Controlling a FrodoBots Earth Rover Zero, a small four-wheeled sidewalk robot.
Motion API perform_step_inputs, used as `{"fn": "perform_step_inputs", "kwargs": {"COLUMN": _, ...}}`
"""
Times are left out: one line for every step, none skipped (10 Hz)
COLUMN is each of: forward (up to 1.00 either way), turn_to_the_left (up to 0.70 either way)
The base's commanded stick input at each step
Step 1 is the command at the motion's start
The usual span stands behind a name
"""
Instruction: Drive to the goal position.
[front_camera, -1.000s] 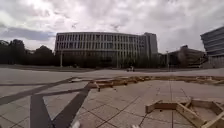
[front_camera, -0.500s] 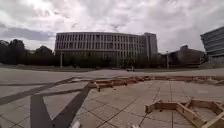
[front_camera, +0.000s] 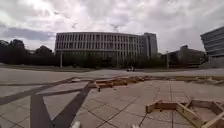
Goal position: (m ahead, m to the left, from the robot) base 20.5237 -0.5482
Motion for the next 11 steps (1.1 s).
{"fn": "perform_step_inputs", "kwargs": {"forward": 0.06, "turn_to_the_left": 0.0}}
{"fn": "perform_step_inputs", "kwargs": {"forward": 0.06, "turn_to_the_left": 0.0}}
{"fn": "perform_step_inputs", "kwargs": {"forward": 0.06, "turn_to_the_left": 0.0}}
{"fn": "perform_step_inputs", "kwargs": {"forward": 0.06, "turn_to_the_left": 0.0}}
{"fn": "perform_step_inputs", "kwargs": {"forward": 0.06, "turn_to_the_left": 0.0}}
{"fn": "perform_step_inputs", "kwargs": {"forward": 0.06, "turn_to_the_left": 0.0}}
{"fn": "perform_step_inputs", "kwargs": {"forward": 0.06, "turn_to_the_left": 0.01}}
{"fn": "perform_step_inputs", "kwargs": {"forward": 0.06, "turn_to_the_left": 0.0}}
{"fn": "perform_step_inputs", "kwargs": {"forward": 0.06, "turn_to_the_left": 0.01}}
{"fn": "perform_step_inputs", "kwargs": {"forward": 0.06, "turn_to_the_left": 0.01}}
{"fn": "perform_step_inputs", "kwargs": {"forward": 0.06, "turn_to_the_left": 0.0}}
